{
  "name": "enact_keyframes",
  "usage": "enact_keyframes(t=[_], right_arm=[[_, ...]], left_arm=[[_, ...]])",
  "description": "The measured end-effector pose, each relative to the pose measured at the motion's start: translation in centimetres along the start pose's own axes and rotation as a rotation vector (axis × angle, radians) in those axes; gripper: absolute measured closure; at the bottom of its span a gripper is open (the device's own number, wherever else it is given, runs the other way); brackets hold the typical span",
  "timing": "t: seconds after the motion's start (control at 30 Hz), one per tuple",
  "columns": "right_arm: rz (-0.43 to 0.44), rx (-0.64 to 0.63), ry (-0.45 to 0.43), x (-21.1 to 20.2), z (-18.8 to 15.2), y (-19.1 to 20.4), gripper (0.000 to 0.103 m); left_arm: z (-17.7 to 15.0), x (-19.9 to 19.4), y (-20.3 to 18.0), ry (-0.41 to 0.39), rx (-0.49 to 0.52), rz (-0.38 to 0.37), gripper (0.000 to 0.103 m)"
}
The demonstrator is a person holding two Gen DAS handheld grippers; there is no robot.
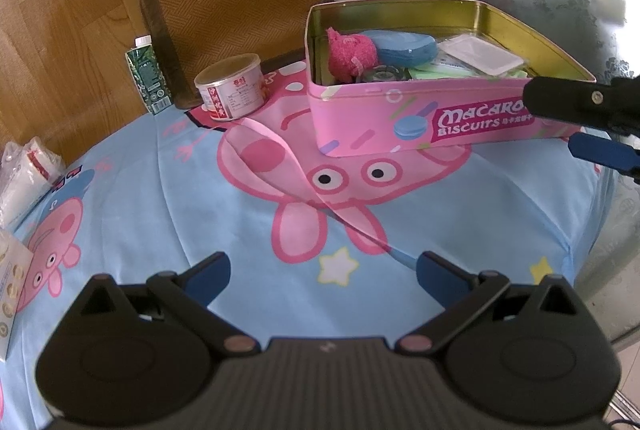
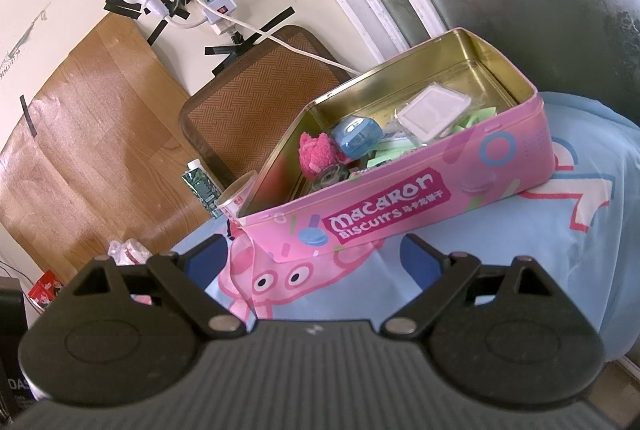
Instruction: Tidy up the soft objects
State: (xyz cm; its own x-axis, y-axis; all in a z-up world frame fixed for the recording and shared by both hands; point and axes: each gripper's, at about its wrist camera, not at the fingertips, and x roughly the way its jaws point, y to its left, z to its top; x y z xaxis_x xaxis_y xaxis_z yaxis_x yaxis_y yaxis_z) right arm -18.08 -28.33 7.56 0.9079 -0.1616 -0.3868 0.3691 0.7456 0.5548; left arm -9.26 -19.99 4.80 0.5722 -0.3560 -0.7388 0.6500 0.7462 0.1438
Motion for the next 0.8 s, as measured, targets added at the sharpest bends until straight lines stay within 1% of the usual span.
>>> enact_keyframes(t=[0.3, 0.8], right_arm=[[-0.001, -0.003, -0.001, -0.09, 0.02, 0.14, 0.008], [-0.003, -0.003, -0.001, -0.06, 0.05, 0.23, 0.008]], left_arm=[[0.17, -0.40, -0.09, -0.017, -0.002, 0.003, 0.000], [0.39, -0.46, -0.03, -0.020, -0.008, 0.003, 0.000]])
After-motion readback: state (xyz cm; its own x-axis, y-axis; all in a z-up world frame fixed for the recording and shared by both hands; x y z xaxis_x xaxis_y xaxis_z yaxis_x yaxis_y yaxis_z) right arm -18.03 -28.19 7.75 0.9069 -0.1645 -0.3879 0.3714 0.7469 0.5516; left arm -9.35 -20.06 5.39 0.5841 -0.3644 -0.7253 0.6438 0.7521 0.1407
